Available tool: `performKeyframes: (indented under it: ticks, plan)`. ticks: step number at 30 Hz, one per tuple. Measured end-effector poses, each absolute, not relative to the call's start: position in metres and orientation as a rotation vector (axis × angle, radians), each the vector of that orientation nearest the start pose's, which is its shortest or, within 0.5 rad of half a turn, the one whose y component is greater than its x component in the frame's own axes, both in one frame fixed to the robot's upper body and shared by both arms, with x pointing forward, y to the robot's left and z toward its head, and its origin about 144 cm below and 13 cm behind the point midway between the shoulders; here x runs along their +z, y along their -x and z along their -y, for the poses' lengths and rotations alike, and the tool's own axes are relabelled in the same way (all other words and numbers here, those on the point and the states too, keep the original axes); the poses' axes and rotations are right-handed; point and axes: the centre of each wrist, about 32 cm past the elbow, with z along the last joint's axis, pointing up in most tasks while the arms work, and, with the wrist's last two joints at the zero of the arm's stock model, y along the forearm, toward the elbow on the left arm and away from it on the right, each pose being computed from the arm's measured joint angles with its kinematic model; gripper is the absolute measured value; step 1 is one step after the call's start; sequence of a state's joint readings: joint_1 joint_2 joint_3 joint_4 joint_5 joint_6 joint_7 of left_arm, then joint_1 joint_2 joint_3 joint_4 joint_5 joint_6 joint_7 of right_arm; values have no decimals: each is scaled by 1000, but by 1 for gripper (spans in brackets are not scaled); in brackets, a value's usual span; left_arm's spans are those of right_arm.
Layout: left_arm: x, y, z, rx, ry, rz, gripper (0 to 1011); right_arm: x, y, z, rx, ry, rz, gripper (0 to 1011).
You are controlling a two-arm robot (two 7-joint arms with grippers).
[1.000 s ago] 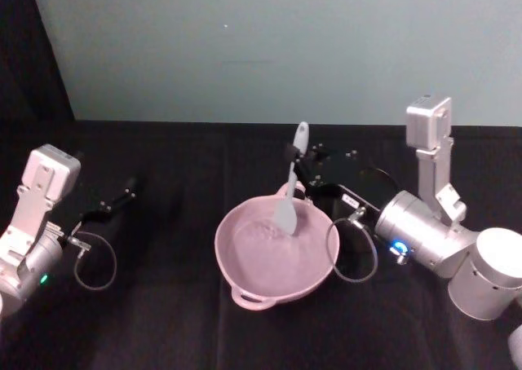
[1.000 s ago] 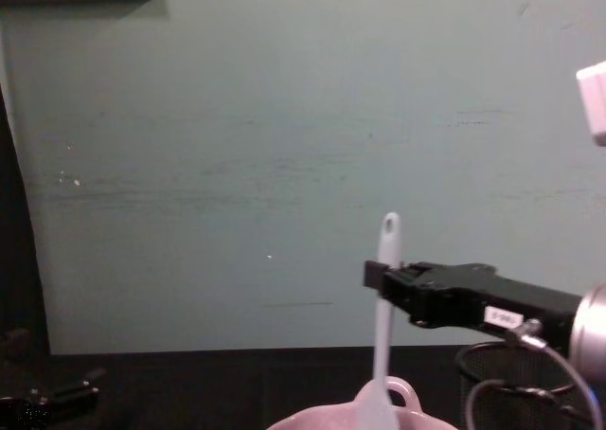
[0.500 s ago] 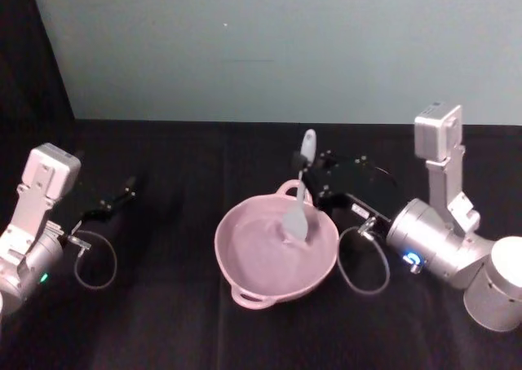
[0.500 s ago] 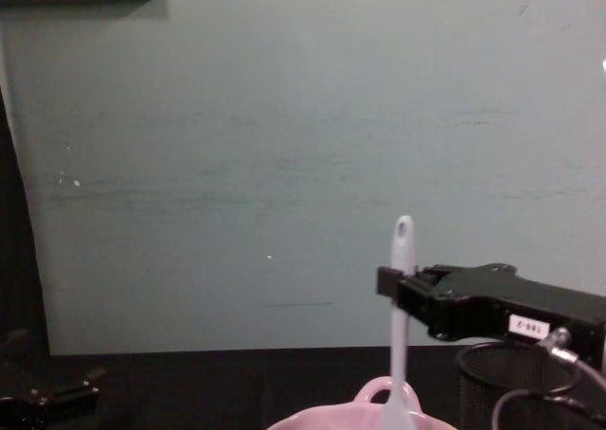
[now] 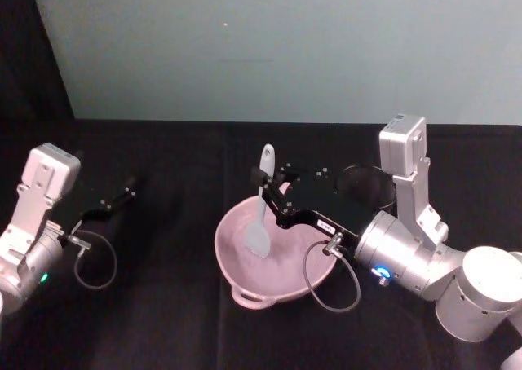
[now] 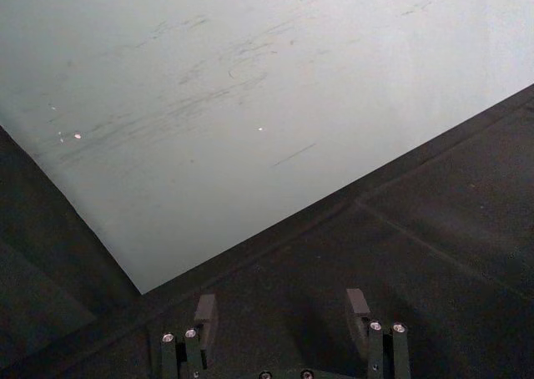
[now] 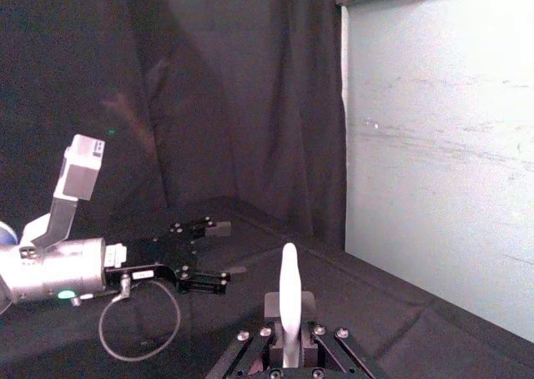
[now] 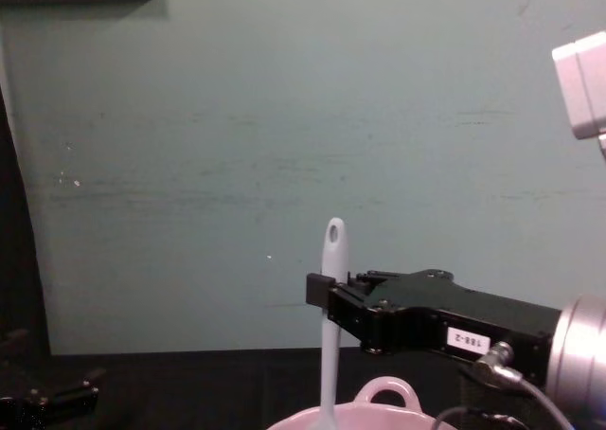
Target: Use the one hand to pick up the spoon and stir the clear water in the bowl.
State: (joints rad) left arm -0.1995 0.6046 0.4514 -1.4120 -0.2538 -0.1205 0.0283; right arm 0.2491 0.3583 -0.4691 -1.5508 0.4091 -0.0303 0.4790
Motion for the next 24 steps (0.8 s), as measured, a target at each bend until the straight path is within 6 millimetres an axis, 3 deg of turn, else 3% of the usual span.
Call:
performKeyframes:
  ticks: [11,24]
  plan:
    - [1140,-489,-310,1248,-304,285,1005,1177,-519,196,-706,-74,22,112]
    - [1140,-489,-310,1248,-304,285,1005,1179,-525,226,-835,-64,48,112]
